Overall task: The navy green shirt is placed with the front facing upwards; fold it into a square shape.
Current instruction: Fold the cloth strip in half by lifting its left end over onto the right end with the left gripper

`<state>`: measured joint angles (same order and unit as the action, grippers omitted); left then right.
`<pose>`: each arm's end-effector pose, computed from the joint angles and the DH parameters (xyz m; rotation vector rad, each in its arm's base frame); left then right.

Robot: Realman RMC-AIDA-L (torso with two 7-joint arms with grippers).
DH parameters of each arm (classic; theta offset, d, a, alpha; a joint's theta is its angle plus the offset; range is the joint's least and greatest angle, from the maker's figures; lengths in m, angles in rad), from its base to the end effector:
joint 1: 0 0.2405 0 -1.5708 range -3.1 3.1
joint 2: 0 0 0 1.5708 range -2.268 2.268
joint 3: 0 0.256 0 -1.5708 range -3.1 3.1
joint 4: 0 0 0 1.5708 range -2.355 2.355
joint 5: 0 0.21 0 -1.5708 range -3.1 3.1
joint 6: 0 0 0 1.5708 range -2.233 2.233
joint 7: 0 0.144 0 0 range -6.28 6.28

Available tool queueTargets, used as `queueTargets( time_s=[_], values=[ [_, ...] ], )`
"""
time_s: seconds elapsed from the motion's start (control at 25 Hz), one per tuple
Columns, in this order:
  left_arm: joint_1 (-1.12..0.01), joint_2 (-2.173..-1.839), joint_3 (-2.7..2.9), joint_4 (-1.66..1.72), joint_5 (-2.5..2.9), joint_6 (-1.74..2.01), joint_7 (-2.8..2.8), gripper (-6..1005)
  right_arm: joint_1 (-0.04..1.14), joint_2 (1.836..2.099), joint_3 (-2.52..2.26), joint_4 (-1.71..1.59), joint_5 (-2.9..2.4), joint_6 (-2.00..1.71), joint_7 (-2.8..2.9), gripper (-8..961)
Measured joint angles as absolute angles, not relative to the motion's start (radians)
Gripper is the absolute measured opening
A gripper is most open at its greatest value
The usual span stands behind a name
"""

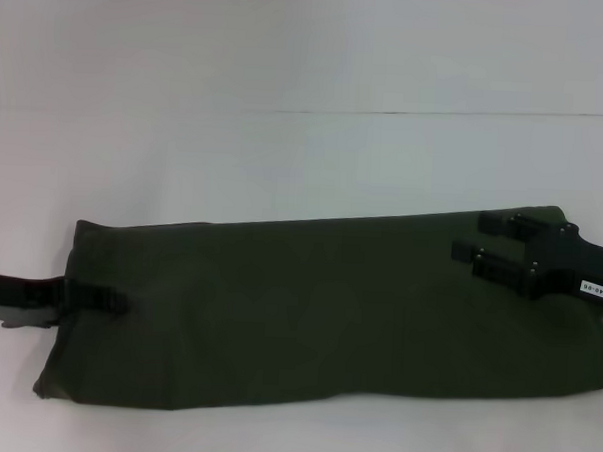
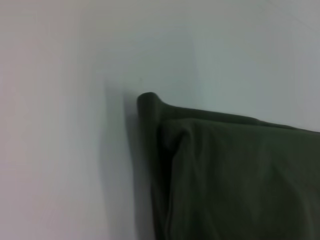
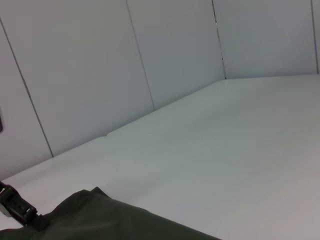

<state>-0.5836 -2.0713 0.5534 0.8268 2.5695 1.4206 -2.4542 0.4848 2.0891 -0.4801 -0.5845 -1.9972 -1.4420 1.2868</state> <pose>-0.3189 0.3454 0.0312 -2.0688 -1.8505 -0.1907 0.3015 0.3293 0.0101 -2.4349 0.7387 0.7334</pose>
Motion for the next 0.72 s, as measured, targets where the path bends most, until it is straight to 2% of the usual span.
queueTargets(
  time_s=[0.24, 0.72],
  values=[
    [-0.595, -2.078, 0.553, 0.826, 2.569, 1.434, -2.440, 728, 0.484, 2.089, -0.480, -0.584, -1.997, -1.442, 1.286, 659],
    [-0.603, -2.083, 0.554, 0.831, 2.569, 1.452, -2.424, 345, 0.482, 2.088, -0.480, -0.586, -1.997, -1.442, 1.290, 659]
  ],
)
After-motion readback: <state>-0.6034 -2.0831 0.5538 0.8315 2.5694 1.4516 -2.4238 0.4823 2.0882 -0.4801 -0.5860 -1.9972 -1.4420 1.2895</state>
